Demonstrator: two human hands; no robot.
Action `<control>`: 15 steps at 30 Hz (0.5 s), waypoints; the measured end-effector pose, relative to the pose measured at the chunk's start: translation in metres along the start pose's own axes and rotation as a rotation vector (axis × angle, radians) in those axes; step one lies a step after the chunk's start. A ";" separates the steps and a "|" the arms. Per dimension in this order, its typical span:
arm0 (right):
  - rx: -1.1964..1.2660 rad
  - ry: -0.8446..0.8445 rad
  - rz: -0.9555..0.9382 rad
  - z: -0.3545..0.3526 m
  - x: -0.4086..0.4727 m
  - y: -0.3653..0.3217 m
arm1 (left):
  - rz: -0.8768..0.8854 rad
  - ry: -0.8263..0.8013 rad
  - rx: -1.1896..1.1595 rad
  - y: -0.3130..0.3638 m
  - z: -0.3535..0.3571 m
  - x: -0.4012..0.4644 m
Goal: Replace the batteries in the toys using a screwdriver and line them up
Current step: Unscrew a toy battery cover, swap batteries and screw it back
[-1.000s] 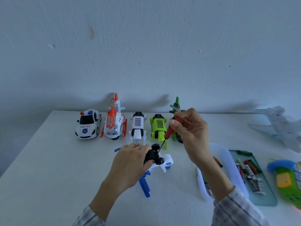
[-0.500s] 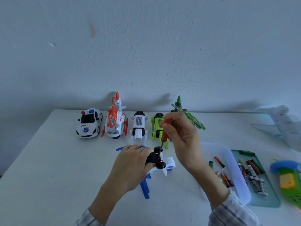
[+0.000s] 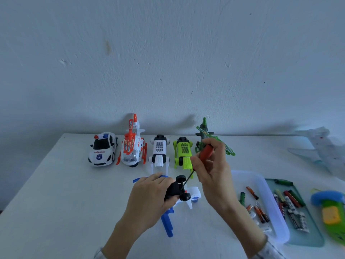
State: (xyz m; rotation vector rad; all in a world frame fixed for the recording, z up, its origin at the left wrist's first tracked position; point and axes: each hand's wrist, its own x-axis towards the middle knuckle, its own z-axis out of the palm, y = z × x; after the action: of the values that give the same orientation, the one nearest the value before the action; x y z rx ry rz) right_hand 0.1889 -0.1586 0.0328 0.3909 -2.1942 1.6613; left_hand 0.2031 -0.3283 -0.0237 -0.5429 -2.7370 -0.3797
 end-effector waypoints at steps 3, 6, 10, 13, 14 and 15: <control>-0.047 0.103 -0.035 0.001 0.000 0.001 | -0.016 -0.011 -0.010 -0.001 0.000 0.000; -0.087 0.045 -0.092 0.003 0.000 -0.001 | -0.021 -0.017 -0.016 -0.002 0.001 0.000; -0.186 -0.085 -0.147 0.007 0.002 -0.003 | -0.018 -0.016 -0.020 -0.001 0.002 0.001; -0.221 -0.160 -0.150 0.010 0.005 -0.004 | -0.021 -0.020 -0.024 -0.001 0.003 0.002; -0.230 -0.177 -0.144 0.011 0.006 -0.005 | -0.020 -0.022 -0.019 -0.001 0.003 0.002; -0.238 -0.186 -0.139 0.013 0.006 -0.005 | -0.018 -0.023 -0.013 -0.001 0.003 0.002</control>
State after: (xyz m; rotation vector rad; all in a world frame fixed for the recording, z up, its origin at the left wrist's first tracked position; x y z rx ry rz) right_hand 0.1838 -0.1721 0.0365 0.6366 -2.4036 1.3199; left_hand 0.2001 -0.3280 -0.0259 -0.5292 -2.7653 -0.3978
